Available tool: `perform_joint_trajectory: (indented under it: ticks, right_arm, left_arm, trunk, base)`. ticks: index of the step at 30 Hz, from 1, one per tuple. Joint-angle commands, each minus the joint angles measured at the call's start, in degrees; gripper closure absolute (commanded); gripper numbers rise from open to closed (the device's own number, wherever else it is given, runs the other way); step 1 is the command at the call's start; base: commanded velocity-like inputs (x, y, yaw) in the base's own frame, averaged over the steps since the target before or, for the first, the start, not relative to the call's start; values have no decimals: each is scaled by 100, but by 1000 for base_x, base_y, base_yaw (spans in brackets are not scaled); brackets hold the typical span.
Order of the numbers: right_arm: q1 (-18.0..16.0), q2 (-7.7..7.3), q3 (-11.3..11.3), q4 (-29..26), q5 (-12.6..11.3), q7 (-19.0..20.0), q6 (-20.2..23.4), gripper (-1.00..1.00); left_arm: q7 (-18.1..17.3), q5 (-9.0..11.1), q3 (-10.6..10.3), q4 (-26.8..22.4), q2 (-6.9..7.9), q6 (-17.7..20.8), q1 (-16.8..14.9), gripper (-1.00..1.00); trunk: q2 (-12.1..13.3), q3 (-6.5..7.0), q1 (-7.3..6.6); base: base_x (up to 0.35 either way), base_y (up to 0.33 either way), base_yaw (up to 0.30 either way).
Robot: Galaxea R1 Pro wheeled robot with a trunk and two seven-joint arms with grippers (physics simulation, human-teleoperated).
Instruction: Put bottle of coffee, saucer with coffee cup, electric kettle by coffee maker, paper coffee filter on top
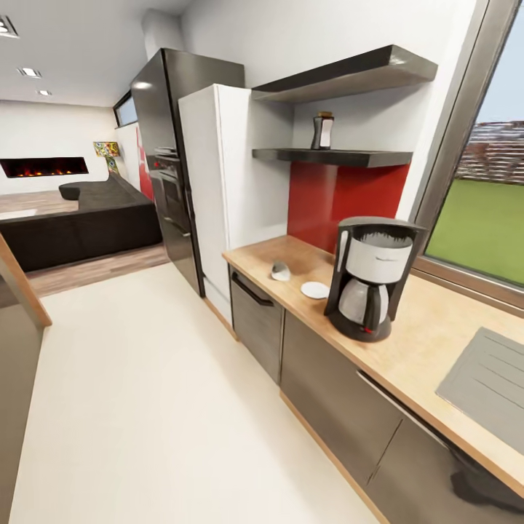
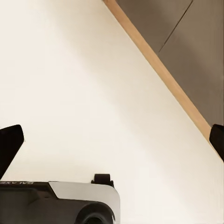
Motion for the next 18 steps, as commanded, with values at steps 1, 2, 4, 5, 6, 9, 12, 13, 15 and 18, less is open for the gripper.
perform_joint_trajectory:
  ticks: [1,2,4,5,6,9,12,13,15,18]
  right_arm:
    - [-4,-1,2,2,6,-3,-16,-100]
    - [-4,-1,2,3,6,-4,-16,-100]
    - [-4,-1,2,4,7,-7,-16,-100]
    - [-4,-1,2,4,7,-8,-16,-100]
    - [-4,-1,2,4,7,-9,-16,-100]
    - [-4,-1,2,4,7,-9,-16,-100]
    - [-4,-1,2,4,3,-10,-16,-100]
    - [-4,-1,2,4,2,-10,-16,-100]
    - [-4,-1,2,4,1,-10,-16,-100]
    - [-4,-1,-3,4,-2,-12,-16,-100]
  left_arm:
    - [-4,-4,14,6,-1,-20,-6,-100]
    - [-4,-4,14,6,-1,-20,-6,-100]
    - [-4,-4,14,6,-1,-20,-7,-100]
    - [-4,-4,14,6,-1,-20,-7,-100]
    - [-4,-4,14,5,-1,-20,-7,-100]
    - [-4,-4,14,5,-1,-20,-7,-100]
    - [-4,-4,14,5,-1,-20,-7,-100]
    - [-4,-4,14,5,-1,-20,-7,-100]
    - [-4,-4,14,6,-1,-20,-7,-100]
    - [-4,-4,14,7,-1,-20,-7,-100]
  trunk:
    - [-11,-12,6]
    - [-11,-12,6]
    - [-11,-12,6]
    - [-11,-12,6]
    - [-11,-12,6]
    - [-11,-12,6]
    - [-11,-12,6]
    - [-11,-12,6]
    - [-11,-12,6]
    - [-11,-12,6]
  base:
    - [324,173,0]
    - [324,173,0]
    - [323,175,0]
    - [319,181,0]
    - [315,187,0]
    - [310,194,0]
    - [302,208,0]
    - [299,212,0]
    - [295,217,0]
    - [289,224,0]
